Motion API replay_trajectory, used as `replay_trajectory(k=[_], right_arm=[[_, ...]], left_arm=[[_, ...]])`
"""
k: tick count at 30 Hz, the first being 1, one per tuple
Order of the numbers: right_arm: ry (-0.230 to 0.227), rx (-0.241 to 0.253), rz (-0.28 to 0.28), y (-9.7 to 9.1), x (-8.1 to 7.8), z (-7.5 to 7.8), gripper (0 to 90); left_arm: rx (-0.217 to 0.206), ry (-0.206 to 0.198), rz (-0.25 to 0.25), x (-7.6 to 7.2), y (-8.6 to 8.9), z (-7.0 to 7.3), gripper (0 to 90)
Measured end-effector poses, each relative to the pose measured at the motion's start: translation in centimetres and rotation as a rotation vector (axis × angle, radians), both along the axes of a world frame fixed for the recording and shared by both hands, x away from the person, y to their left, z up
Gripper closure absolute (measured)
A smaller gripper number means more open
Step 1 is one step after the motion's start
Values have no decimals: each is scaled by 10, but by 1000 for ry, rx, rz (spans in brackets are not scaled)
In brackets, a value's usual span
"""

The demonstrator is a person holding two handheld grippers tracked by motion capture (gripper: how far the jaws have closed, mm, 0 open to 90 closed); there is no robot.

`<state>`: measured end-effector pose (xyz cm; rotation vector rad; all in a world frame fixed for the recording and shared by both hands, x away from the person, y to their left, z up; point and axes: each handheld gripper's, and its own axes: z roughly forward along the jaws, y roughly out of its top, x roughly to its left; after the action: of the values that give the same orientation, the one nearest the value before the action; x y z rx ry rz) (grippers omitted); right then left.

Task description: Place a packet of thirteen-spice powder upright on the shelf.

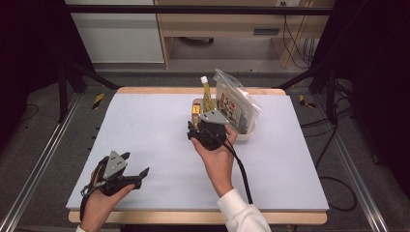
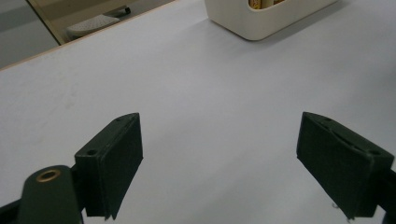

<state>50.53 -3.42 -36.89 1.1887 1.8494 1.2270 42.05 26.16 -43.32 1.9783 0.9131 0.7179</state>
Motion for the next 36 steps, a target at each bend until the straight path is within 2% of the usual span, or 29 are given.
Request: replay_trajectory(k=[2, 7, 17, 36], right_arm=[[-1, 7, 8, -5, -3, 3, 304], [37, 22, 55, -17, -9, 6, 226], [42, -13, 101, -33, -18, 10, 94], [12, -24, 110, -59, -33, 19, 73]], left_arm=[[-2, 0, 0, 0, 0, 0, 136], [-6, 1, 13, 0, 2, 0, 120], [-25, 7, 34, 1, 5, 0, 74], [-19, -4, 32, 1, 5, -1, 56]])
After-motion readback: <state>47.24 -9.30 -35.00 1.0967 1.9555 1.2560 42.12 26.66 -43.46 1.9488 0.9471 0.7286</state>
